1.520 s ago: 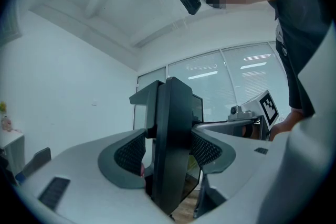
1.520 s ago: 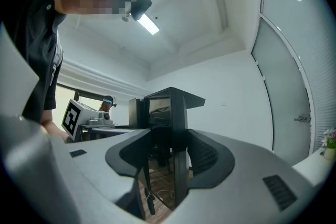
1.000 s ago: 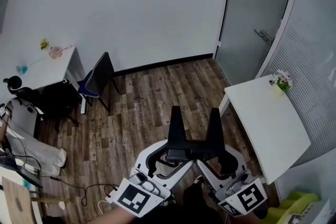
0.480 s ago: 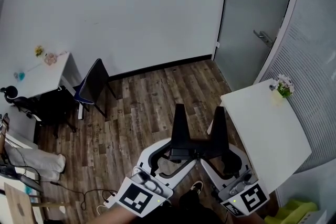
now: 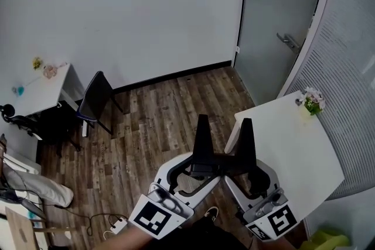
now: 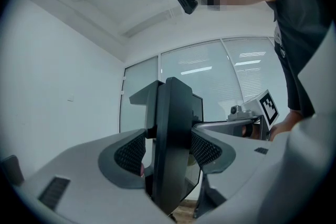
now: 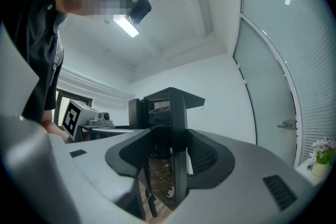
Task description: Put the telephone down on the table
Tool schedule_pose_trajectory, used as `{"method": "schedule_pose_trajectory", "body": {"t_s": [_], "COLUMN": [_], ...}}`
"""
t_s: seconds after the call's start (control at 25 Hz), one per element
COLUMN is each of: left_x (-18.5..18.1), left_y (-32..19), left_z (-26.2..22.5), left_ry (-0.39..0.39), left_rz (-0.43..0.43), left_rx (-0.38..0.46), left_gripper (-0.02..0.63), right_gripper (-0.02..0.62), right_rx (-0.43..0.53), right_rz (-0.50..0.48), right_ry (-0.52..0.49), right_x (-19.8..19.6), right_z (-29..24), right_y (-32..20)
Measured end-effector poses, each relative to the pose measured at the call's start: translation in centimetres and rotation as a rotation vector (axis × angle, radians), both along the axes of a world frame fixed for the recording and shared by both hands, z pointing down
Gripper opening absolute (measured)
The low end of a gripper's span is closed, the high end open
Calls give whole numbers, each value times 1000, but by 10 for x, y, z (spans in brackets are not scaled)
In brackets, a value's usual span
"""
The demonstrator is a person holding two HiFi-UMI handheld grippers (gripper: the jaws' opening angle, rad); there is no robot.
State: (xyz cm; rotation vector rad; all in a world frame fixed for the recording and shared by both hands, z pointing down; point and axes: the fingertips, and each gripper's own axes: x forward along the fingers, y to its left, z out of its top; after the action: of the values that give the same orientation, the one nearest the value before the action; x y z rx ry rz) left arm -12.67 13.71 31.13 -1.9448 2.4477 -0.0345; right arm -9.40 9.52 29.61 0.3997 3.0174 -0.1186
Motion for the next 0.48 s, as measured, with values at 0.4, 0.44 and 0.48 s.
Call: {"method": "schedule_pose_trajectory", "body": {"t_s": [0.4, 0.44, 0.48], "left_x": [-2, -2, -3], "left_y": [-78, -86, -94], "left_z": [-1, -2, -1], "left_ry": [1, -1, 0], "left_rz": [84, 100, 117], "left_rx": [-7, -4, -4], "left_gripper": [272, 273, 272], "right_gripper": [232, 232, 232], "right_rx": [-4, -5, -4], "right_rz": [84, 101, 119], "right_ry": [2, 2, 2], "right_x": [2, 2, 2], "right_z": [0, 0, 0], "right_y": [-76, -82, -89]}}
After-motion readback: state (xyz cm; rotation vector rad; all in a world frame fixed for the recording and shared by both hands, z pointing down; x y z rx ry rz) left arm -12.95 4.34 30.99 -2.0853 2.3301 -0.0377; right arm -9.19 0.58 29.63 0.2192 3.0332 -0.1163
